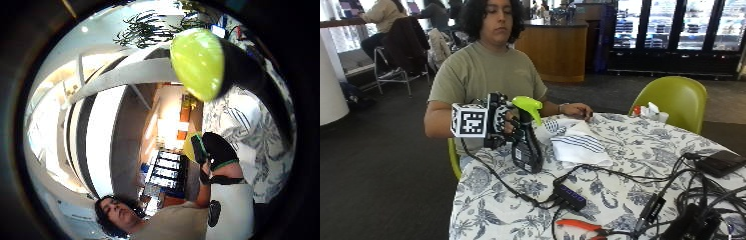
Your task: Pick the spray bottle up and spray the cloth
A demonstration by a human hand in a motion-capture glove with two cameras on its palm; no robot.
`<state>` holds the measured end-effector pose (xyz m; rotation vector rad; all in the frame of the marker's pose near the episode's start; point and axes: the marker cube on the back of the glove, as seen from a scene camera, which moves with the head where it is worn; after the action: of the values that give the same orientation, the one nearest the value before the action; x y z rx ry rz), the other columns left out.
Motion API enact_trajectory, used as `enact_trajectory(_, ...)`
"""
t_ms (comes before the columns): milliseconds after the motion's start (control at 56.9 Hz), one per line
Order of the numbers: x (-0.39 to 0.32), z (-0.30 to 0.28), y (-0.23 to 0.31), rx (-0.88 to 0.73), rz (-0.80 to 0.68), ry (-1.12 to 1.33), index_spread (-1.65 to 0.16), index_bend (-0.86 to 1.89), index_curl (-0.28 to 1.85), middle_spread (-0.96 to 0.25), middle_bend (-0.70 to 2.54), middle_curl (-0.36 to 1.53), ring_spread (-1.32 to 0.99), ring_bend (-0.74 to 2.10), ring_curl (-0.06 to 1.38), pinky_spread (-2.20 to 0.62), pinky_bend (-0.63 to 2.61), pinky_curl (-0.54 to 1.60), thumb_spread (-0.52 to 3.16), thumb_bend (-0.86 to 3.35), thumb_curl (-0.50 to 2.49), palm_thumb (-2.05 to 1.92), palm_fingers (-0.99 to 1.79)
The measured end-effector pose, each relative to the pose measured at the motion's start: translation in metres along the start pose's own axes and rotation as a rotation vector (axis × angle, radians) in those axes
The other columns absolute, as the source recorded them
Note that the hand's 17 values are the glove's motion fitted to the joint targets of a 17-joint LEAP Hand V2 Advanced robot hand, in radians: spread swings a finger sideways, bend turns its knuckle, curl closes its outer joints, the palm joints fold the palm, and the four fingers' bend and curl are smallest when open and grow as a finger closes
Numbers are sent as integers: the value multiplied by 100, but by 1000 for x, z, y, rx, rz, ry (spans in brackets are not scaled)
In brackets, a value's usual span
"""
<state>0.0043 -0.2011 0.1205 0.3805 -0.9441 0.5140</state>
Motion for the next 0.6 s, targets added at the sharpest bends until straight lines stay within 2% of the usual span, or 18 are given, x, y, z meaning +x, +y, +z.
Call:
enact_trajectory(158,5,15,-34,134,-33,-31,-19,10,23,6,25,38,1,45,36,15,22,33,96,-2,41,83,44)
enact_trajectory(228,11,18,-51,206,-113,-16,-17,9,22,6,26,38,1,48,36,14,23,33,95,-3,40,82,47)
enact_trajectory(299,17,19,-55,153,-97,0,-16,10,22,5,26,38,1,50,36,14,24,34,93,-4,40,79,53)
enact_trajectory(598,23,43,-90,146,-40,-1,-16,12,22,3,23,38,-3,54,37,9,28,36,91,-4,38,69,65)
